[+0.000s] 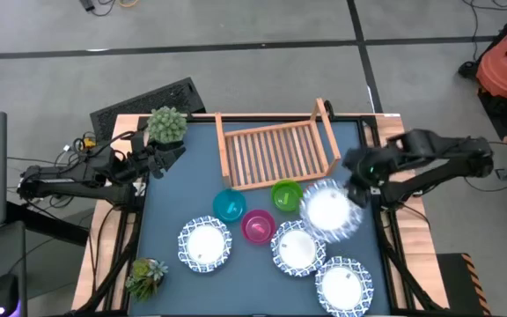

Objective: Place and stack bowls onto a shelf
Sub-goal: Put the white bowl on the shelf

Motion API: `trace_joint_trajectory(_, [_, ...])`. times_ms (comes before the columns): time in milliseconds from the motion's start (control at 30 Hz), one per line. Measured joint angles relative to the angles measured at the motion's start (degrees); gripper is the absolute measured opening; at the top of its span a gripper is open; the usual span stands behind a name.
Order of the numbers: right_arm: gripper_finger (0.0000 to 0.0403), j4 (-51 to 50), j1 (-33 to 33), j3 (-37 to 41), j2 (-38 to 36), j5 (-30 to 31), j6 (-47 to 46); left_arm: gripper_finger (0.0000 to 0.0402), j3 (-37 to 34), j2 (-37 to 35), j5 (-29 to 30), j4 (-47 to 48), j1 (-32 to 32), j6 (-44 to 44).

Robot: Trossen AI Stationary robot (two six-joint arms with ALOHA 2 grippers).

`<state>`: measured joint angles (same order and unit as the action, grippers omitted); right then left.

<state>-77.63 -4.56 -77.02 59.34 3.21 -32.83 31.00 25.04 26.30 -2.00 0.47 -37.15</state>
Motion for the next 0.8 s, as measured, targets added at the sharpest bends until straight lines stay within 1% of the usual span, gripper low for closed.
trace_joint_trajectory(133, [0.0022, 7.7, 8.6, -4.2, 2.3, 1.3, 12.5, 0.0281, 0.0, 0.0, 0.0, 0.0, 0.0, 0.0])
trace_joint_trajectory(267, [0.0021, 9.4, 18.8, -9.7, 8.1, 1.0, 26.9, 0.0281, 0.0, 0.0, 0.0, 0.1, 0.0, 0.0])
trace_joint_trajectory(500, [0.0021, 9.3, 34.4, -21.8, 23.0, -5.9, 50.3, 0.0281, 0.0, 0.0, 0.0, 0.2, 0.0, 0.0])
trace_joint_trajectory(633, [0.0021, 9.1, 40.7, -29.3, 31.9, -10.2, 60.6, 0.0281, 0.0, 0.0, 0.0, 1.7, 0.0, -0.9])
trace_joint_trajectory(800, [0.0021, 7.0, 44.9, -37.0, 42.5, -11.7, 69.8, 0.0281, 0.0, 0.1, 0.0, 3.7, 0.0, -2.3])
